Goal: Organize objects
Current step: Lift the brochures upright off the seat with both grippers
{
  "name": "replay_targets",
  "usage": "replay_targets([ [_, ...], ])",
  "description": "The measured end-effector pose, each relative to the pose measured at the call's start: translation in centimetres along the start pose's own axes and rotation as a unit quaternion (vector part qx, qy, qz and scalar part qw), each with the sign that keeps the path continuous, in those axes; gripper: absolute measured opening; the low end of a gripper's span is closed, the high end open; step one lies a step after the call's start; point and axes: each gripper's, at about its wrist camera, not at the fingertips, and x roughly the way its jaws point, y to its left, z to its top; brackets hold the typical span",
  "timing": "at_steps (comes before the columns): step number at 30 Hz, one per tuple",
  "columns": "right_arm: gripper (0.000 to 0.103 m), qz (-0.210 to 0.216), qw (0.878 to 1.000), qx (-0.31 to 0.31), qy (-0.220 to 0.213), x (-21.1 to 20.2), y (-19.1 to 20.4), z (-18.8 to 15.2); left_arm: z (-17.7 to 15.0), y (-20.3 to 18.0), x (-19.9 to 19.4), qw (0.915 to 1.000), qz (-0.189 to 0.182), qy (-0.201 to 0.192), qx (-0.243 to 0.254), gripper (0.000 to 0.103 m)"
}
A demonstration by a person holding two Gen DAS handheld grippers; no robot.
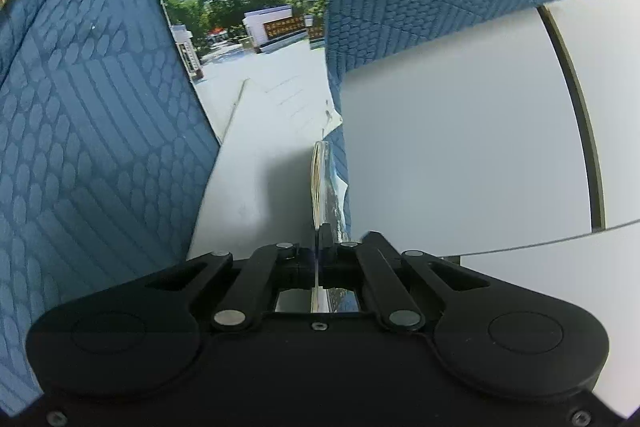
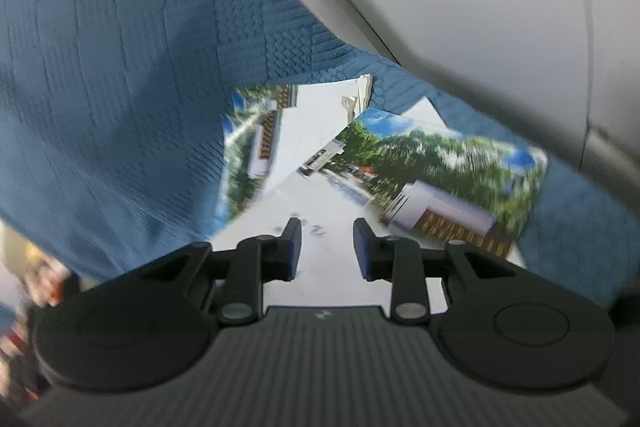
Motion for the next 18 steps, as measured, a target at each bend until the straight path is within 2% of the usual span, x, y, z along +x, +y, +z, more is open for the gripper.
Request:
replay_targets([
  [1,0.04,0.006,1.0,0.03,0.004,-0.6,-0.1,-0.2,-0.3,-0.2,-0.1,1.0,0.0,-0.001,0.002,0.0],
  [3,0.064,0.019,0.995,0.096,0.009,-1.9,-0.2,-0.9,-0.9,-0.5,-0.3,1.0,-0.001,-0.004,0.004,0.0],
  [5,0.074,0.037,0.988,0.151,0.001,-3.5,0.1,-1.8,-1.3,-0.7,-0.5,1.0,-0.005,-0.007,0.003,0.0],
  [10,0.074,0.066,0.96,0.272,-0.007,-6.4,0.3,-4.4,-2.2,-0.7,-0.9,0.9999,-0.016,0.004,0.005,0.0],
  [12,0.074,0.061,0.951,0.304,-0.006,-6.8,0.2,-5.2,-2.4,-0.8,-0.9,0.9998,-0.019,0.006,0.005,0.0],
  [16,0.074,0.047,0.943,0.33,-0.013,-5.6,0.1,-5.8,-2.8,-0.9,-1.4,0.9994,-0.035,0.006,0.001,0.0],
  [18,0.074,0.046,0.926,0.373,-0.02,-5.0,-0.7,-6.5,-2.9,-1.0,-1.7,0.9991,-0.042,0.006,-0.001,0.0],
])
